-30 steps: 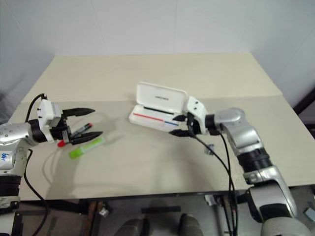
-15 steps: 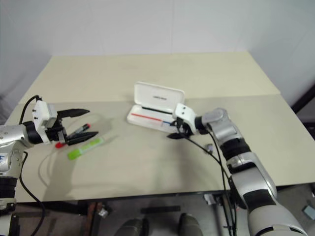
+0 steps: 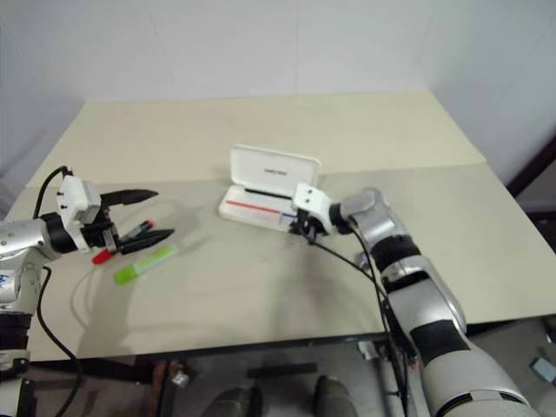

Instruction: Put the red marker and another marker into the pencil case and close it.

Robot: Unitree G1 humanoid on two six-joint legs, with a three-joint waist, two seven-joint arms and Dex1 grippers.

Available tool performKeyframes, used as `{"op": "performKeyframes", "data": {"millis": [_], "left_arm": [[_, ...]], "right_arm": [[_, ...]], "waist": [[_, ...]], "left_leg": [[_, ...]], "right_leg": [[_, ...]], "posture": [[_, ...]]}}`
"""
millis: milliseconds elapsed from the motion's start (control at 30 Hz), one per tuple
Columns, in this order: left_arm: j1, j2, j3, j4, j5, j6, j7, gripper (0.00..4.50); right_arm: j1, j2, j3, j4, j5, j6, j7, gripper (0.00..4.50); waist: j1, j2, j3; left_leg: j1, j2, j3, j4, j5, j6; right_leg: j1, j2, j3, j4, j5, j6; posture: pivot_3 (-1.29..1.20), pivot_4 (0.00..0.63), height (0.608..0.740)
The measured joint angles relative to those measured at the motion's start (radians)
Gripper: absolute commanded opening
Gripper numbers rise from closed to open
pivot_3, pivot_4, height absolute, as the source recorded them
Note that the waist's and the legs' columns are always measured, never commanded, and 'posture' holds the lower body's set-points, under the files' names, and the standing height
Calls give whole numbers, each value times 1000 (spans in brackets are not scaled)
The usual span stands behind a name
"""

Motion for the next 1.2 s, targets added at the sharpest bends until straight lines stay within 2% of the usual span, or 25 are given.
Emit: {"op": "performKeyframes", "data": {"millis": [267, 367, 600, 867, 1200], "left_arm": [[-11, 0, 0, 0, 0, 0, 6, 4500], [-15, -1, 0, 0, 0, 0, 7, 4500], [-18, -3, 0, -1, -1, -7, 5, 4500], [15, -31, 0, -20, -2, -10, 8, 4500], [100, -39, 0, -160, -79, 84, -40, 4500]], "right_arm": [[-6, 0, -5, 14, -17, -18, -1, 46], [-3, -12, -5, 6, -13, -41, 57, 46], [101, -139, -7, -262, 47, -60, 263, 46], [311, -239, -7, -636, 126, 74, 323, 46], [369, -258, -4, -699, 132, 78, 319, 46]], "waist": [[1, 0, 0], [1, 0, 0], [2, 0, 0], [4, 0, 0], [4, 0, 0]], "left_leg": [[0, 0, 0, 0, 1, -1], [-1, 0, 0, -1, 1, -1], [-3, 0, 4, -1, 0, 0], [-3, 2, 7, 1, 0, 0], [-2, 4, 7, 1, -1, 0]], "right_leg": [[-2, 0, 1, 2, 1, -1], [-3, 0, 1, 2, 1, -1], [-5, 0, 1, 0, 1, -1], [-5, 1, 1, 1, 1, -1], [-5, 2, 1, 1, 2, -3]], "posture": [[0, 150, 740], [0, 150, 740], [0, 150, 740], [0, 150, 740], [0, 150, 740]]}}
